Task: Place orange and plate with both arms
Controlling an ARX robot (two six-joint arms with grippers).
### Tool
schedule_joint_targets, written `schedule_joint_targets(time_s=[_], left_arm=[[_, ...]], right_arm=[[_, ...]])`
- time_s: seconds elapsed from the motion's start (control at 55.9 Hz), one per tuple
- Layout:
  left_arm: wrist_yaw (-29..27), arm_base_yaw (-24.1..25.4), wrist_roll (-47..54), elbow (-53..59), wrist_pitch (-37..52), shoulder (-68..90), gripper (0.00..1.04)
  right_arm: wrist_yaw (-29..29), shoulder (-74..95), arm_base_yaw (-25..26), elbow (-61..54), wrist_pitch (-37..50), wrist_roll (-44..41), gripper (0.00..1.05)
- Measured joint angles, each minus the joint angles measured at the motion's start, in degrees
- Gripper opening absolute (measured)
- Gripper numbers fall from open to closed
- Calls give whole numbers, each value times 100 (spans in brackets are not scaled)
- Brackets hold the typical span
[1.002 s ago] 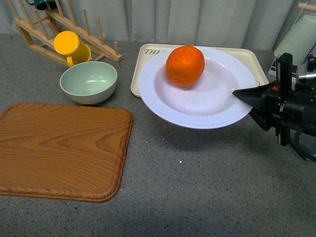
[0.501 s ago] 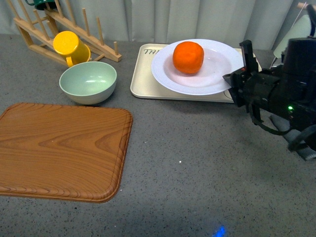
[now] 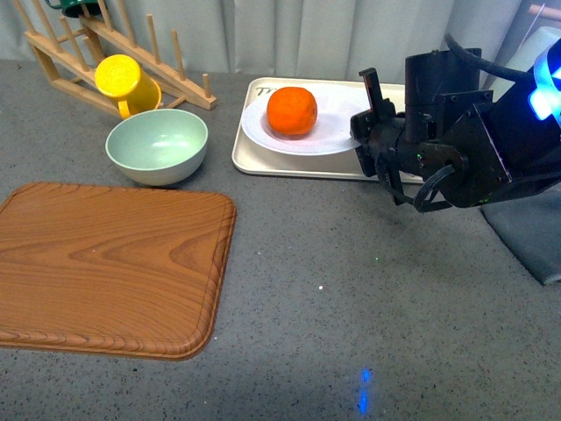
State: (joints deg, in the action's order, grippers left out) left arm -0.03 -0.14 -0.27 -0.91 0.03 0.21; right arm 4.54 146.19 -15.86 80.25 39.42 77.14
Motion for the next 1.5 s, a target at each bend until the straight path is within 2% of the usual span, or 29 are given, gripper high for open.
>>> schedule_joint_targets(time_s=[0.179, 0.34, 0.483, 0.555, 0.626, 0.68, 0.698, 0.734, 0.805, 0.877, 1.002, 1.146, 1.199, 1.325, 1.414, 1.504], left_arm=[[-2, 0, 0, 0, 0, 0, 98], [0, 0, 0, 0, 0, 0, 98], [0, 0, 0, 0, 0, 0, 98], [0, 0, 0, 0, 0, 0, 98], [0, 0, 0, 0, 0, 0, 98], [0, 0, 0, 0, 0, 0, 98], [0, 0, 0, 0, 0, 0, 98], [0, 0, 0, 0, 0, 0, 98], [0, 0, 0, 0, 0, 0, 98], [0, 0, 0, 0, 0, 0, 98], [0, 0, 0, 0, 0, 0, 98], [0, 0, 0, 0, 0, 0, 98], [0, 0, 0, 0, 0, 0, 98], [0, 0, 0, 0, 0, 0, 98], [-2, 0, 0, 0, 0, 0, 98], [2, 0, 0, 0, 0, 0, 98]], right_arm=[[-2, -120, 7, -131, -26, -321, 38], [-310, -669, 63, -859, 168, -1250, 63], [-1054, -1781, 186, -1895, 356, -2505, 86], [-1668, -2594, 251, -2649, 616, -3255, 97], [-2317, -3462, 286, -3512, 1161, -4435, 95], [-2592, -4072, 310, -4164, 1683, -5342, 96], [-2614, -4190, 315, -4295, 1781, -5431, 96], [-2627, -4642, 337, -4795, 2087, -6212, 96], [-2594, -5405, 343, -5643, 2297, -7246, 96], [-2627, -5980, 304, -6336, 2446, -7890, 96], [-2734, -7322, 275, -7331, 1550, -8262, 96], [-2771, -9731, 304, -7829, -693, -8172, 96], [-3053, -11009, 227, -7853, -1801, -8164, 96], [-3436, -12727, -4, -7847, -3307, -8076, 96], [-3550, -13407, -188, -7849, -3840, -8078, 96], [-3421, -13639, -190, -7844, -3963, -8035, 96]])
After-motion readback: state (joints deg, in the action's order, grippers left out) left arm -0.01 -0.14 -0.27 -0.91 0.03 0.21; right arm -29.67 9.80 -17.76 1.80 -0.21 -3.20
